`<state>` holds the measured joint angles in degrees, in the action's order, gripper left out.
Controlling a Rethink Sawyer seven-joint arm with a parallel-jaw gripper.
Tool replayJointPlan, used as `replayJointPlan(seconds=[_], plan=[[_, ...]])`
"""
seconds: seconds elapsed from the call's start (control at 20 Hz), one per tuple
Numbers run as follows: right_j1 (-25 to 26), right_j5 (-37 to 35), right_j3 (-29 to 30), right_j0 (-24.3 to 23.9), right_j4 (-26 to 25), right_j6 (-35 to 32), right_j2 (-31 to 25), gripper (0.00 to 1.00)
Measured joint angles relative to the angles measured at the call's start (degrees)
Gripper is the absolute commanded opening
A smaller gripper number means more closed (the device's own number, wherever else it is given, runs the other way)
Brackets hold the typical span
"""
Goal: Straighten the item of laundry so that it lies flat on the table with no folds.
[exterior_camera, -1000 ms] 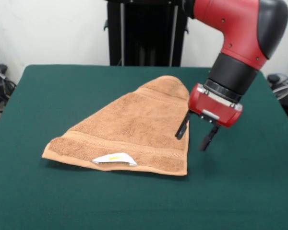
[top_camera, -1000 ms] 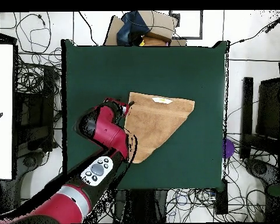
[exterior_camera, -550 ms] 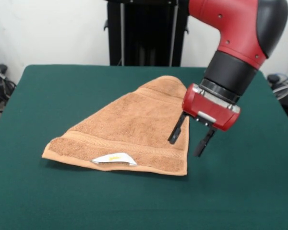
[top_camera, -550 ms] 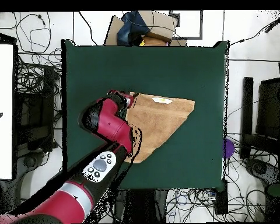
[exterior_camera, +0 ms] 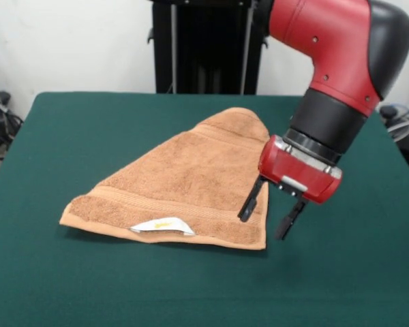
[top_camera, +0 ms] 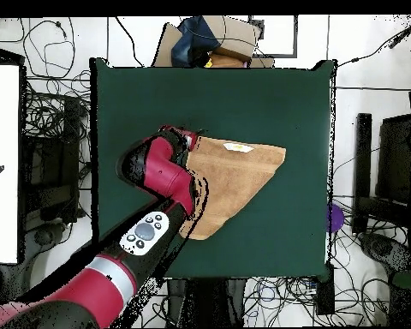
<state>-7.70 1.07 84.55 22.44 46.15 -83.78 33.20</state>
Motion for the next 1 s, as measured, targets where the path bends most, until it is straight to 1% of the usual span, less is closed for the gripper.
replayJointPlan(seconds=[0.7,1.0], plan=[[2.8,0.0,-1.0,-0.1,0.0,0.0,0.0,1.00],[5.1,-2.6,-1.7,0.0,0.0,0.0,0.9,1.00]])
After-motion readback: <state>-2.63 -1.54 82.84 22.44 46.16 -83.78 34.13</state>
